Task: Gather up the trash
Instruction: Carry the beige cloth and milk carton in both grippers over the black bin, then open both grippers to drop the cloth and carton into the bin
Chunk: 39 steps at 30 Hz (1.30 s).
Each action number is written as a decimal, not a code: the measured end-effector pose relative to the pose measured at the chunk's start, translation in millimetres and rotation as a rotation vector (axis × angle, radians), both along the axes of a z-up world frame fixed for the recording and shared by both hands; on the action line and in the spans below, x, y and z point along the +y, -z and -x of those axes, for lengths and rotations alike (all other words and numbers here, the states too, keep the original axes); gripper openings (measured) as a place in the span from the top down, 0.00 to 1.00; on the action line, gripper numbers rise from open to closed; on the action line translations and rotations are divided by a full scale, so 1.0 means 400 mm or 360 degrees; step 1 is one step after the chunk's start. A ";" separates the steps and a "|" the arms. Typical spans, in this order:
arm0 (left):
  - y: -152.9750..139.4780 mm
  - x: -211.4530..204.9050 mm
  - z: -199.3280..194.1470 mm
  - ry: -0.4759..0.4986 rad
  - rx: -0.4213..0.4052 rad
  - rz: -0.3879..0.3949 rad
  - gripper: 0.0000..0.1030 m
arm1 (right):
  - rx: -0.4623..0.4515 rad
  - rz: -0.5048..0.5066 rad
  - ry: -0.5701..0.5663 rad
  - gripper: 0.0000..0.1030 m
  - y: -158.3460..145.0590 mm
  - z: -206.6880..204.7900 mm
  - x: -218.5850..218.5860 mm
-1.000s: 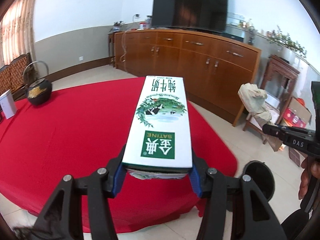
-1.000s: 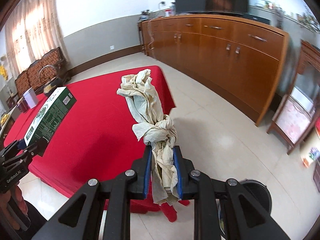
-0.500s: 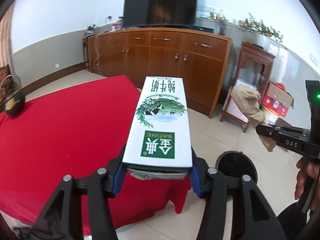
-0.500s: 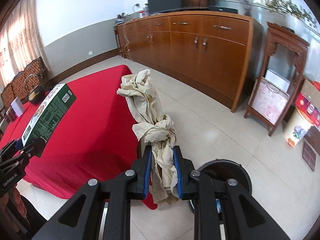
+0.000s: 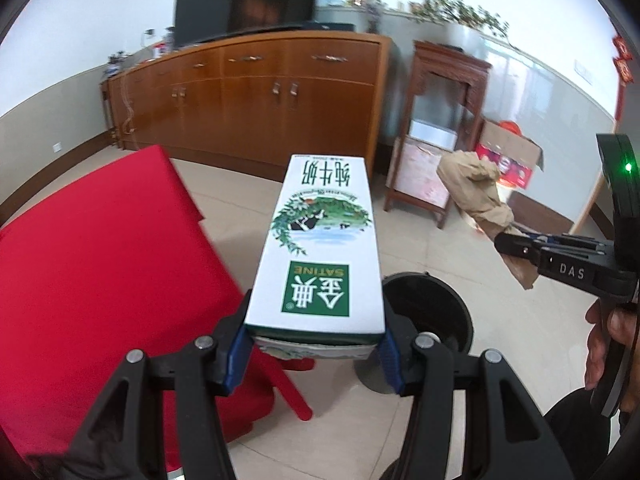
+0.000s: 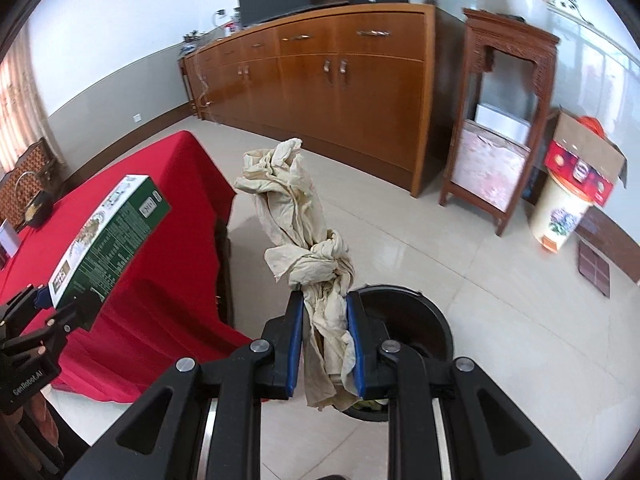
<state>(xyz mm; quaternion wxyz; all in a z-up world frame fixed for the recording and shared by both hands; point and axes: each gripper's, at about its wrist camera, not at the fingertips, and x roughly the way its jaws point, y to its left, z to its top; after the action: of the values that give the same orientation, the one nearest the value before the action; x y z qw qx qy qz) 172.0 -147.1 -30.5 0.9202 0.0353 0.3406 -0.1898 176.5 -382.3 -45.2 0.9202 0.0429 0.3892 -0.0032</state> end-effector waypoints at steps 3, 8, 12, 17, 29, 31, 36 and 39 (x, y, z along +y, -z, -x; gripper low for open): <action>0.016 -0.052 -0.005 0.0054 0.0023 -0.0008 0.47 | 0.0025 -0.0003 0.0045 0.79 0.022 0.015 -0.046; 0.045 -0.122 -0.009 0.0134 0.0067 -0.0028 0.47 | 0.0072 -0.0014 0.0095 0.79 0.058 0.033 -0.106; 0.073 -0.166 -0.013 0.0168 0.0096 -0.0044 0.47 | 0.0110 -0.0032 0.0132 0.79 0.094 0.035 -0.152; 0.119 -0.215 -0.025 0.0190 0.0165 -0.0051 0.47 | 0.0171 -0.0043 0.0139 0.79 0.147 0.019 -0.189; 0.252 -0.300 -0.069 0.0232 0.0373 -0.0128 0.47 | 0.0394 -0.0052 0.0069 0.79 0.310 -0.049 -0.255; 0.276 -0.311 -0.082 0.0221 0.0396 -0.0143 0.47 | 0.0447 -0.0045 0.0035 0.79 0.352 -0.069 -0.259; 0.334 -0.342 -0.107 0.0226 0.0480 -0.0162 0.47 | 0.0548 -0.0026 -0.0040 0.78 0.440 -0.111 -0.270; 0.369 -0.357 -0.129 0.0236 0.0571 -0.0121 0.46 | 0.0602 -0.0036 -0.0103 0.76 0.489 -0.134 -0.277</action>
<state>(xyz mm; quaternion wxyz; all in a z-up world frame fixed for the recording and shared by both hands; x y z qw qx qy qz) 223.7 -289.8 -178.3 0.8263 0.0605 0.5025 -0.2472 230.1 -493.1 -240.8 0.8296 0.0394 0.5564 0.0227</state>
